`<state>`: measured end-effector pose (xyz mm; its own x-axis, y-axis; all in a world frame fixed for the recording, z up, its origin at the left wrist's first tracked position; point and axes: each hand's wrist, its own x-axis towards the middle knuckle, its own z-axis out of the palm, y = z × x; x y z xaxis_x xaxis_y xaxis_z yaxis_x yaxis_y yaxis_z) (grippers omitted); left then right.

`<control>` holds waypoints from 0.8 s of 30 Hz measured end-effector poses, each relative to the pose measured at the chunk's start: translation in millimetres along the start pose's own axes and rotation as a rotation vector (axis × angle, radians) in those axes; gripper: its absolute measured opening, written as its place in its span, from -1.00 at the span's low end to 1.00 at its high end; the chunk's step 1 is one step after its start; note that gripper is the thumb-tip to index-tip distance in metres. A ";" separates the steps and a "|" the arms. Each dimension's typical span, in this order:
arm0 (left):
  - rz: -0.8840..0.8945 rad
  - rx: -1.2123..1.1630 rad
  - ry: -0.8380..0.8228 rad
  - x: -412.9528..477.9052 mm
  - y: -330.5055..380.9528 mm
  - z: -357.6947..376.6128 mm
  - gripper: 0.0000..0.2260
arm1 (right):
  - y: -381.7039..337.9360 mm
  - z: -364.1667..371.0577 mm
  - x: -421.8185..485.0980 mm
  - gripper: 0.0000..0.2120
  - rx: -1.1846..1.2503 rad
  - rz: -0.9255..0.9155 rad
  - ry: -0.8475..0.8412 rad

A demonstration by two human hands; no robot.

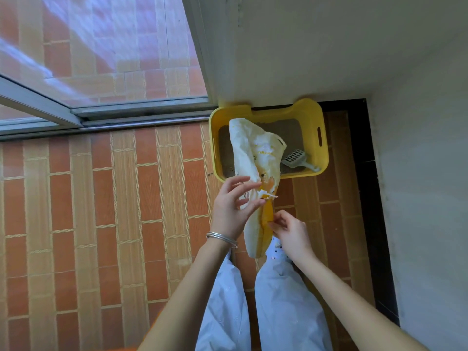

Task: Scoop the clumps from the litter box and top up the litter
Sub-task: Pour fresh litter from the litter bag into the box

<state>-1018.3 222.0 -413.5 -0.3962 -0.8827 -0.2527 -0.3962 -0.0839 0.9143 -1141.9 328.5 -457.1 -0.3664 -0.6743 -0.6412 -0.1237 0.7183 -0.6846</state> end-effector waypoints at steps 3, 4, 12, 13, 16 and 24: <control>0.001 -0.025 -0.021 5.8 4.0 1.4 -0.72 | -6.3 -2.1 3.0 -0.90 0.018 0.012 0.005; 0.002 -0.030 -0.018 6.8 4.7 1.5 -0.72 | -8.4 -2.2 3.9 -0.93 0.021 0.017 -0.001; 0.000 -0.037 0.003 6.1 -2.9 -6.1 -0.72 | -17.7 1.7 7.1 -0.94 -0.027 0.017 -0.042; -0.003 -0.031 -0.005 3.1 -4.1 -7.2 -0.72 | -16.0 2.6 6.1 -0.93 -0.033 0.024 -0.049; -0.009 -0.038 -0.045 -8.5 -8.3 -9.8 -0.71 | -7.5 6.2 -1.4 -0.89 -0.042 0.045 -0.053; -0.065 -0.033 0.012 -12.0 -3.3 -9.3 -0.81 | 8.3 8.2 -12.8 -0.89 -0.062 0.021 0.024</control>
<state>-1004.6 228.6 -410.5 -0.3606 -0.8801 -0.3088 -0.3937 -0.1565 0.9058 -1130.7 341.7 -457.4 -0.3915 -0.6549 -0.6464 -0.1720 0.7422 -0.6477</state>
